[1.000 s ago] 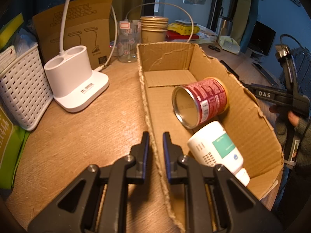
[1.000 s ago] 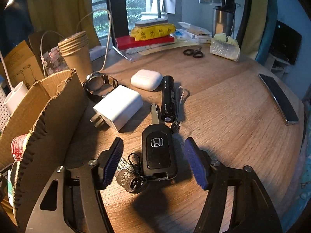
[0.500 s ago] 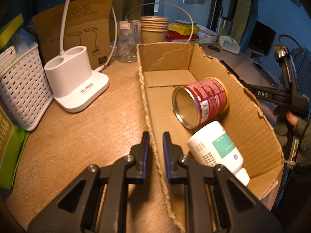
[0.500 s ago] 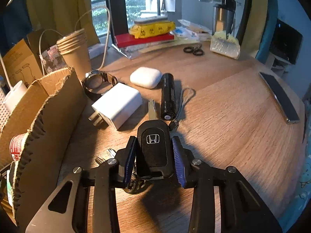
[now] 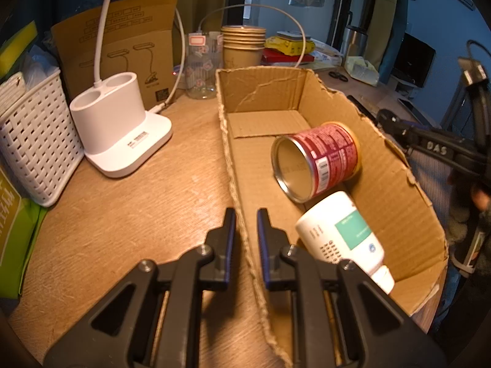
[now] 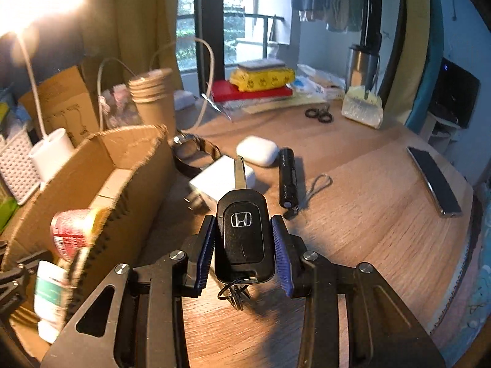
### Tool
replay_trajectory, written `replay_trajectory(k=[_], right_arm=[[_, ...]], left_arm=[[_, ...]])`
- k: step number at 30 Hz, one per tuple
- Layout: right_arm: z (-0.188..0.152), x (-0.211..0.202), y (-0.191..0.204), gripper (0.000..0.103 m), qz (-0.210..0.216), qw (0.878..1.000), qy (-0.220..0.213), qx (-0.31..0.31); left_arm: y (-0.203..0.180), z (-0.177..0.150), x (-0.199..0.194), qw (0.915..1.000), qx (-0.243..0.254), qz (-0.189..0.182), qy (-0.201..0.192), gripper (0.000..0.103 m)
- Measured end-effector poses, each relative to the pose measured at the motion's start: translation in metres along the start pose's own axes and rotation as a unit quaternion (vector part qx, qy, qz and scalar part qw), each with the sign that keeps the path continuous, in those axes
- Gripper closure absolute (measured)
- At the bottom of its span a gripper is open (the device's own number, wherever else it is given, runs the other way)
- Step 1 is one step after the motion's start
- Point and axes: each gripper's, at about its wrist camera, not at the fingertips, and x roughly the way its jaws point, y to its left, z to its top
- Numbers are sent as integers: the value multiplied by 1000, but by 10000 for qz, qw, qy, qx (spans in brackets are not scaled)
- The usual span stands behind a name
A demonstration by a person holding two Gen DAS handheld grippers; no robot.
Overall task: Organize rigid objects
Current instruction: 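Move the right gripper to the black Honda car key and grasp it, then carry the car key with the right gripper into the box and release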
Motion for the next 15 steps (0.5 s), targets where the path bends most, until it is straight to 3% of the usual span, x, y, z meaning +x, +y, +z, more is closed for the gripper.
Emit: replay_trajectory(k=[15], right_arm=[[14, -56, 35, 65, 398, 9966, -614, -372]], left_arm=[[0, 0, 0, 10000, -1, 0, 1, 88]])
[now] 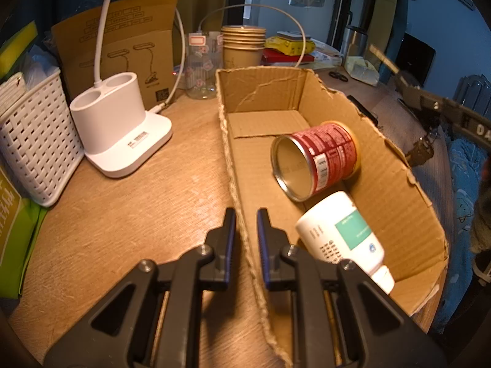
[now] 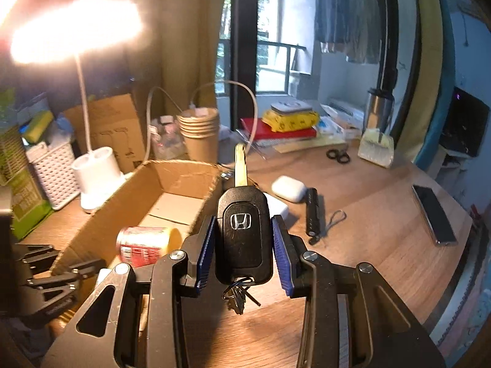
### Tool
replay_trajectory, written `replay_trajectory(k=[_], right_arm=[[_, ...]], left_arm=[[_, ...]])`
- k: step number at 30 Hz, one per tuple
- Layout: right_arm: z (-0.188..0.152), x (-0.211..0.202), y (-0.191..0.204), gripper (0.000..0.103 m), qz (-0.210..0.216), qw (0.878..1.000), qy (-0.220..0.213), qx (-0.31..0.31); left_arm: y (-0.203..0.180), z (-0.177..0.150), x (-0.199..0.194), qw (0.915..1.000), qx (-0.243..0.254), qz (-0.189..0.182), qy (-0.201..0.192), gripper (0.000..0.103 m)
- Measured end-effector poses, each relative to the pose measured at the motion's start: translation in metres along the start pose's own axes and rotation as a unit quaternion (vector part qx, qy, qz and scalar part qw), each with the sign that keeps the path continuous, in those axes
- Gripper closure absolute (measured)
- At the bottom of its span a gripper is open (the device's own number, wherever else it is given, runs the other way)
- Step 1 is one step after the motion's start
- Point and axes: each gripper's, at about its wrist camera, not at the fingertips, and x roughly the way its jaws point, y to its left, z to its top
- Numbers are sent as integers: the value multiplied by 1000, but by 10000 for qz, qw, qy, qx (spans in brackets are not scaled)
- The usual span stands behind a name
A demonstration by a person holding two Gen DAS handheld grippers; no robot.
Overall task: Organize rigid objects
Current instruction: 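Carry the car key with the right gripper into the box and release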
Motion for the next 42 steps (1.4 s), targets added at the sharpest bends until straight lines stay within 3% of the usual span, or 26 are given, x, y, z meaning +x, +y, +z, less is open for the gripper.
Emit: replay_trajectory(k=[9, 19, 42], right_arm=[[9, -31, 33, 65, 347, 9980, -369, -371], [6, -39, 65, 65, 764, 9943, -367, -650], [-21, 6, 75, 65, 897, 9919, 417, -791]], left_arm=[[1, 0, 0, 10000, 1, 2, -1, 88], [0, 0, 0, 10000, 1, 1, 0, 88], [1, 0, 2, 10000, -1, -3, 4, 88]])
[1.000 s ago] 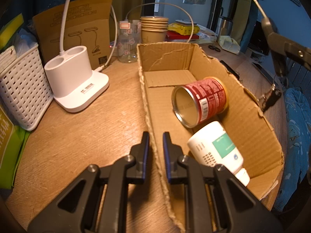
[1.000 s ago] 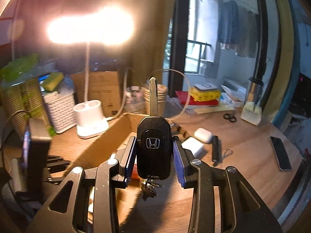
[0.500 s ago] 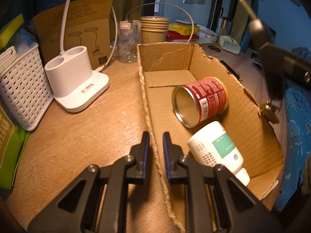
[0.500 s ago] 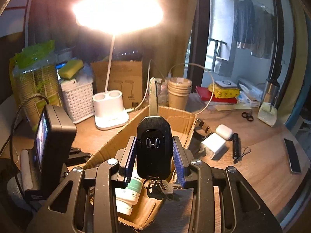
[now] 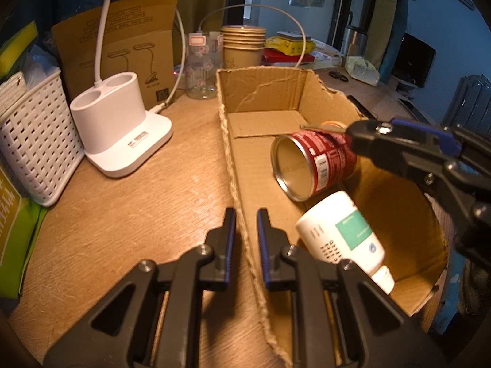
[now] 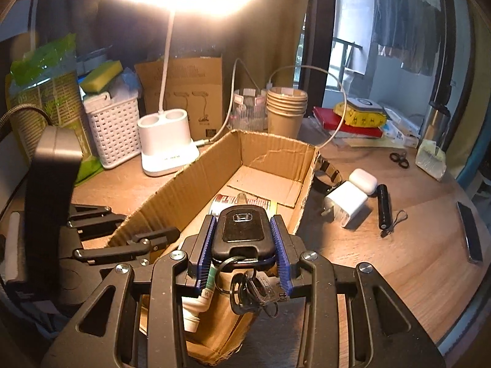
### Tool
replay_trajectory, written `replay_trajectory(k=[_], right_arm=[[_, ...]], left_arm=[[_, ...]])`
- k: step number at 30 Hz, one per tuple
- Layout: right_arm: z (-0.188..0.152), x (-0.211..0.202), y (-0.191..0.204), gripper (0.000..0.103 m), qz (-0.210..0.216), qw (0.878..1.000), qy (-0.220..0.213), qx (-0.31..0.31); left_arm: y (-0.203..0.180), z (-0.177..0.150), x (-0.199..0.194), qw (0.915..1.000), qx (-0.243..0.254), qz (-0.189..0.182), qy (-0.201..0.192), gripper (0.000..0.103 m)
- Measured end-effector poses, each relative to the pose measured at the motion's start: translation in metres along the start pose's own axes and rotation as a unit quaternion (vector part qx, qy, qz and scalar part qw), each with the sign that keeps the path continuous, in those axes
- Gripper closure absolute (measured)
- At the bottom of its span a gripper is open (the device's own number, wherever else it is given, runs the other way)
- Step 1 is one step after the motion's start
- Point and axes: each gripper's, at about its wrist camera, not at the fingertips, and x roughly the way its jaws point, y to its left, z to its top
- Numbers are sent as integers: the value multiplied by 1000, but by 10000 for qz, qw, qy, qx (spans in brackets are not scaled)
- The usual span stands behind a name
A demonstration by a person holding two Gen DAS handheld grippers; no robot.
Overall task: Organize rigid objects
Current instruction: 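Carry the car key with the right gripper into the box and release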
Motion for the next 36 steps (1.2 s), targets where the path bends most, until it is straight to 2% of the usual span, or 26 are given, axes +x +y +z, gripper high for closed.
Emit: replay_trajectory(k=[19, 24, 36], right_arm=[[-6, 9, 5, 65, 46, 9996, 246, -147], [-5, 7, 4, 57, 57, 9998, 189, -104], [-4, 5, -1, 56, 25, 9999, 147, -37]], left_arm=[[-2, -1, 0, 10000, 3, 2, -2, 88], [-3, -1, 0, 10000, 1, 1, -7, 88], [-5, -1, 0, 10000, 2, 0, 5, 88]])
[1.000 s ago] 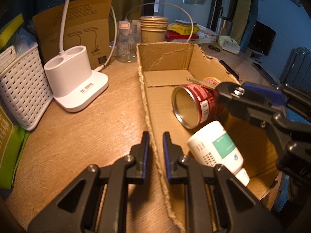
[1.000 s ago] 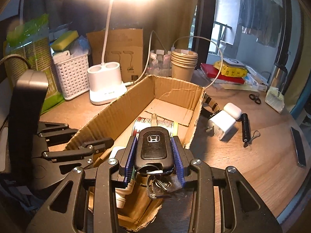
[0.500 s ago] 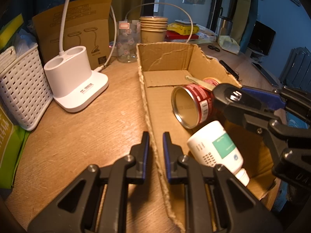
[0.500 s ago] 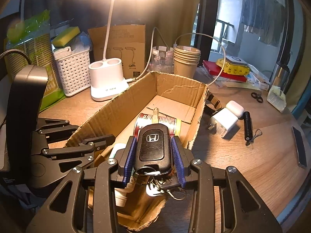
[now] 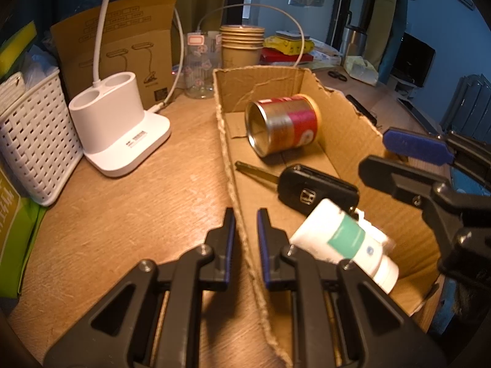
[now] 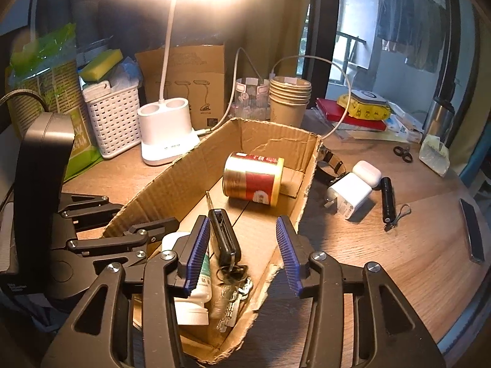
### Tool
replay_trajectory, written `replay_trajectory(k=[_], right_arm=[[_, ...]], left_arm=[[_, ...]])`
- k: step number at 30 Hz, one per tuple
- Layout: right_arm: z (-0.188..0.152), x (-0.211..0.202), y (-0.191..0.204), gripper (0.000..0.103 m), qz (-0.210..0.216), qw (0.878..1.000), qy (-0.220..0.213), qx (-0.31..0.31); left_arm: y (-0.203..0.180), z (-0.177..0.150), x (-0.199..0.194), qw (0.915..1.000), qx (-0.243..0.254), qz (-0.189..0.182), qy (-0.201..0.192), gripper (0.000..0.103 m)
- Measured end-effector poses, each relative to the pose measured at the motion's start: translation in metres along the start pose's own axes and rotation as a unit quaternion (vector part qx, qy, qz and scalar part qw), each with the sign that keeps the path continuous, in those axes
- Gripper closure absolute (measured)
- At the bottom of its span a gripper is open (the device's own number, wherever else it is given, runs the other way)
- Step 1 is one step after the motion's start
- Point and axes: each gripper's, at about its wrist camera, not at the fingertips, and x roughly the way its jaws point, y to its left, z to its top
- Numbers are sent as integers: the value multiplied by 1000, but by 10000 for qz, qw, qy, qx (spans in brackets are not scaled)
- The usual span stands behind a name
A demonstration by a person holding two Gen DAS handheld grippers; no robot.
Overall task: Organize rigid objects
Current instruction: 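Carry the car key with the right gripper into the box and release, then move the right gripper to the black flashlight and close on it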
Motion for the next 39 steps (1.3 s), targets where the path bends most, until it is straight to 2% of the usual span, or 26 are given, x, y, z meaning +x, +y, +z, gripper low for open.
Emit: replay_trajectory(k=[7, 17, 25, 27, 39], right_arm=[[1, -6, -15, 56, -145, 9997, -97, 165], [-1, -13, -56, 54, -521, 9963, -216, 650], [-7, -7, -79, 53, -674, 9937, -148, 886], [-8, -6, -85, 47, -737, 9928, -142, 933], [-11, 11, -133, 47, -1080, 9859, -70, 1274]], left_arm=[[0, 0, 0, 10000, -2, 1, -1, 88], [0, 0, 0, 10000, 1, 1, -2, 88], [0, 0, 0, 10000, 0, 0, -2, 88], [0, 0, 0, 10000, -1, 1, -1, 88], [0, 0, 0, 10000, -1, -1, -1, 88]])
